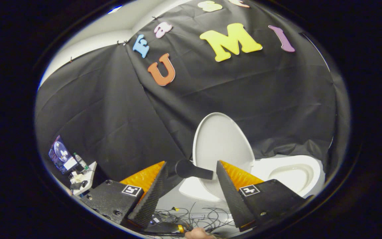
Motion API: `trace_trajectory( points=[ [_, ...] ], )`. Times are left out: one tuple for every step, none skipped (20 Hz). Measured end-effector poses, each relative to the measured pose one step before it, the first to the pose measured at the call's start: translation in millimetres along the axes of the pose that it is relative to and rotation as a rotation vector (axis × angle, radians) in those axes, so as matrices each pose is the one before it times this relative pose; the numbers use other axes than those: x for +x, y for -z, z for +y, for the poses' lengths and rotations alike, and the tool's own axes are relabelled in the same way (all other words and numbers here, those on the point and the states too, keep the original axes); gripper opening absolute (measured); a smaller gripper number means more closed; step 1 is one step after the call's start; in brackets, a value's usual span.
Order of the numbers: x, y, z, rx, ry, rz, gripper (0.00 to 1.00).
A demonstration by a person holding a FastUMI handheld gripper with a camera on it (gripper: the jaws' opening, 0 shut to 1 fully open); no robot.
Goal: Open the toilet lid.
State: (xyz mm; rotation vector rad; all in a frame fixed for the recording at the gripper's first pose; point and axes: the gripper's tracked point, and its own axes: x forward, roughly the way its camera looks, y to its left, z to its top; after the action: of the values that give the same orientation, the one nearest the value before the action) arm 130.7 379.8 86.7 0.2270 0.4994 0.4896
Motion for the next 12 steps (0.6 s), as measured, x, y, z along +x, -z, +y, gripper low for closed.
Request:
trace_trajectory(
  points=[
    [-10.16,-2.36,-12.45,-0.02765,0.02675,-0.02328,0.93],
    [-10.55,-0.80,-12.41,-0.02653,0.02363,-0.02513,0.94],
    [-10.47,0.33,-12.28,-0.02363,0.01921,-0.02110,0.96],
    [-9.57,1.02,-11.54,-0.01543,0.01880,-0.01477,0.98],
    [-9.50,2.74,-14.28,-0.01129,0.02367,-0.01069,0.98],
    [-10.04,2.79,-18.42,-0.00712,0.04132,-0.00967,0.98],
    [-8.51,-1.16,-17.80,-0.00015,0.02432,-0.02067,0.98],
    [-8.59,-1.60,-11.89,0.00493,0.01389,-0.01564,0.98],
    [-9.10,2.08,-12.45,0.00913,0.00890,-0.01300,0.98],
    [-8.88,0.85,-13.78,0.00777,0.01329,-0.01278,0.98],
    [-8.72,1.25,-15.31,0.00572,0.01373,-0.01483,0.98],
    [-7.50,1.24,-14.75,0.00205,0.01394,-0.01478,0.98]
  ],
)
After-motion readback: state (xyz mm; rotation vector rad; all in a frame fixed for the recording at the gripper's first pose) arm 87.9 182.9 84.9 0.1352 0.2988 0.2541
